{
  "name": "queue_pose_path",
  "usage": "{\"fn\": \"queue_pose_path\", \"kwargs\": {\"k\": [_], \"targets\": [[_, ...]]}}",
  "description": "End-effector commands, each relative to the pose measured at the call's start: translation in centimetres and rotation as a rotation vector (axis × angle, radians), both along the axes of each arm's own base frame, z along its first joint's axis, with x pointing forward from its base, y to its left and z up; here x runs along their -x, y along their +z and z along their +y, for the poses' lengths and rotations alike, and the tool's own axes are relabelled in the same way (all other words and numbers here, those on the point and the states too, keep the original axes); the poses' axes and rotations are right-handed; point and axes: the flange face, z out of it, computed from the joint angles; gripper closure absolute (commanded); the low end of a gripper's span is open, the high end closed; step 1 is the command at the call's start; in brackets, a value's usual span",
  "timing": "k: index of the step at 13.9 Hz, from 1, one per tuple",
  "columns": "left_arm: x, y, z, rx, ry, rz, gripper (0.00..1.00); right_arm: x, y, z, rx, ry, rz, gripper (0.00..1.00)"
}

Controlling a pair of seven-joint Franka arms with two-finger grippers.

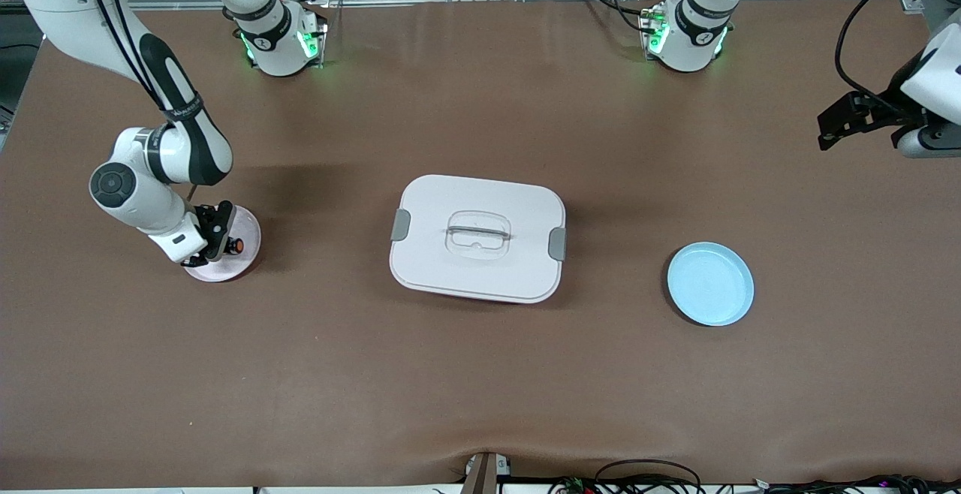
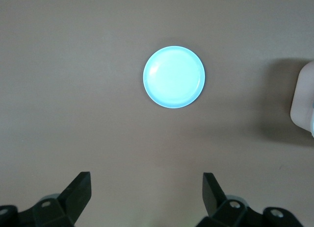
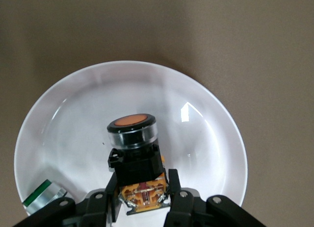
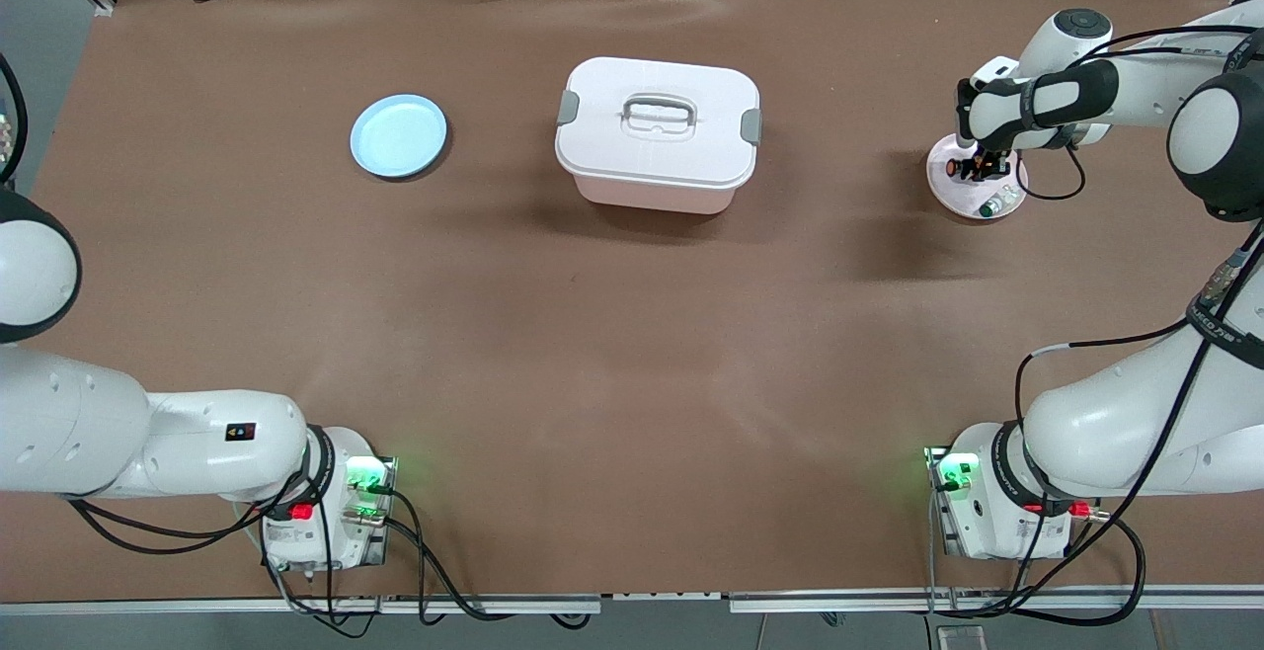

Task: Transfer orange switch to right arm and place
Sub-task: 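Lower the switch onto the white plate with the right gripper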

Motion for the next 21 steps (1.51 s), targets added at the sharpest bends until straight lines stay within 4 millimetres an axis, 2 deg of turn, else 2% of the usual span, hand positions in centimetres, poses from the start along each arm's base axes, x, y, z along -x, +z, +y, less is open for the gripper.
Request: {"fn": "queue_pose_path", "kwargs": {"k": [1,2,6,9,10,15,21], "targets": [[0.5,0.1,-0.3,0.013,-0.004,-0.004,0.00,0.1,-0.1,-0.3,-0.015,-0.017,-0.006,0.55],[0.3,0.0,-0.6,0.013,-0.009,-0.004,0.00,0.0,0.0,-0.3,-0.015,-0.015,-0.009,0.01],[-0.2,-0.7,-0.7,0.014,-0.011,0.002,0.00,0.0,0.5,-0.5,-0.014,-0.014,-0.004,0.00],[-0.5,-0.9,-0.5,0.014,-0.011,-0.009,0.00,-0.4,2.4,-0.5,-0.013,-0.040,0.026,0.00],[-0.8,-1.1,-0.5,0.015,-0.011,-0.010,0.00,-0.5,3.1,-0.7,-0.029,-0.101,0.037,0.00],[-1.2,-1.7,-0.7,0.015,-0.016,-0.012,0.00,-1.2,6.7,-1.7,-0.056,-0.477,0.047,0.00],[-1.4,-1.6,-0.7,0.016,-0.017,-0.022,0.00,-1.2,7.4,-1.7,-0.018,-1.234,-0.009,0.00]]}}
